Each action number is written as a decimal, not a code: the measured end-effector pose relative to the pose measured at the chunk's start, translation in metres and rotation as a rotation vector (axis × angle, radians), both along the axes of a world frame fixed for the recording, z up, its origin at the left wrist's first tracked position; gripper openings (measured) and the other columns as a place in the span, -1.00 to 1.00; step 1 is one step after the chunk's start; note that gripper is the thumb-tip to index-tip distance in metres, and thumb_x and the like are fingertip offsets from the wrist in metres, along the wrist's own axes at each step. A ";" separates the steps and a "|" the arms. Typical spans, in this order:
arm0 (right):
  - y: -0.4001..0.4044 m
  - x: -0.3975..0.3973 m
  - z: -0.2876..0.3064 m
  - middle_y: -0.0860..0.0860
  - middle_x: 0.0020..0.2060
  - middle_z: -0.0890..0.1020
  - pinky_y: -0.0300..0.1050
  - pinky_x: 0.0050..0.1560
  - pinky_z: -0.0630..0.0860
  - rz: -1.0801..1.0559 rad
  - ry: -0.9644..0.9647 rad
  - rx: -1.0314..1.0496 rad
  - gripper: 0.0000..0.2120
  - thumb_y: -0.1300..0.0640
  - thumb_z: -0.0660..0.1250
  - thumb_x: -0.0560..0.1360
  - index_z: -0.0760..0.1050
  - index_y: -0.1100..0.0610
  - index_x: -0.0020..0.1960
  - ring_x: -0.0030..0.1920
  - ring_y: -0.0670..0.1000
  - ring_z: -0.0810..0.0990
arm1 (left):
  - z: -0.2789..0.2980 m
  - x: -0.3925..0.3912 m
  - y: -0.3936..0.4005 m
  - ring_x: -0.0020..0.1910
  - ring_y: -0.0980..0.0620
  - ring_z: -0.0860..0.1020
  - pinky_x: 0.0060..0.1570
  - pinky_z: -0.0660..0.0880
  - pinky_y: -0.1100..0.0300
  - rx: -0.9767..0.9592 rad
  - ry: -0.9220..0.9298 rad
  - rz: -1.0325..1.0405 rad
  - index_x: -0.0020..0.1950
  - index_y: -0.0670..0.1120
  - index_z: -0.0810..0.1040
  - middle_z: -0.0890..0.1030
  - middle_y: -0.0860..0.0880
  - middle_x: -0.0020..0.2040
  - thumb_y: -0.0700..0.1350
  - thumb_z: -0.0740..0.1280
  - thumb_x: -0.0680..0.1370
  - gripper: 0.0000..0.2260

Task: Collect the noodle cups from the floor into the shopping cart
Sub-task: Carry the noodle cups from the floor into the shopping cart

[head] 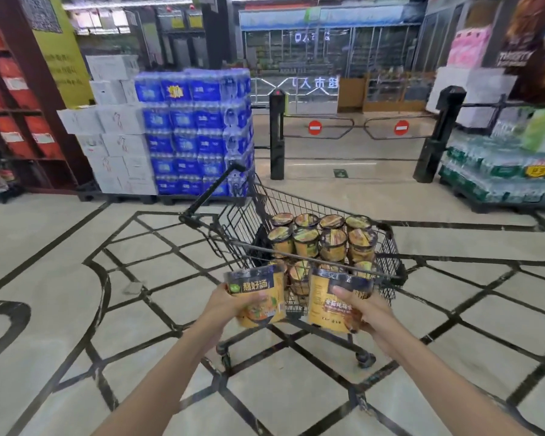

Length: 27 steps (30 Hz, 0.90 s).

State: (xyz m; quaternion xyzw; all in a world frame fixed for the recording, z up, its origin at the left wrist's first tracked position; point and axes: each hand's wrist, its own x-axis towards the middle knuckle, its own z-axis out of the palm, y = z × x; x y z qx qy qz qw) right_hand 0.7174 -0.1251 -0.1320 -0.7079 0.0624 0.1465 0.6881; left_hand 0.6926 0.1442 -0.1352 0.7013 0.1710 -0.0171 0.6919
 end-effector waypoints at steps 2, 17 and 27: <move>0.014 0.044 -0.001 0.08 -0.14 0.72 -0.13 -0.22 0.51 -0.023 0.023 -0.010 -0.44 -0.11 0.54 0.19 0.57 0.16 0.08 -0.20 0.02 0.65 | 0.001 0.048 0.016 -0.06 -0.04 0.66 -0.21 0.56 0.16 -0.011 0.012 0.012 0.13 -0.09 0.51 0.68 -0.09 -0.03 -0.05 0.65 0.08 -0.33; 0.033 0.312 -0.062 -0.12 -0.02 0.64 -0.15 -0.03 0.46 -0.095 0.046 -0.022 -0.25 -0.07 0.68 0.00 0.45 -0.10 0.12 0.04 -0.05 0.58 | -0.049 0.336 0.041 -0.01 0.04 0.54 0.00 0.49 0.19 0.066 0.063 -0.073 0.19 -0.07 0.40 0.56 0.04 -0.01 -0.16 0.62 0.21 -0.36; 0.047 0.412 -0.140 -0.02 0.17 0.51 0.03 0.18 0.48 0.004 0.173 -0.231 -0.11 -0.11 0.70 -0.05 0.37 -0.10 0.19 0.14 0.03 0.52 | -0.141 0.442 0.061 0.18 0.00 0.51 0.12 0.44 0.19 0.169 0.239 -0.205 0.28 -0.11 0.35 0.55 0.01 0.13 -0.23 0.67 0.13 -0.18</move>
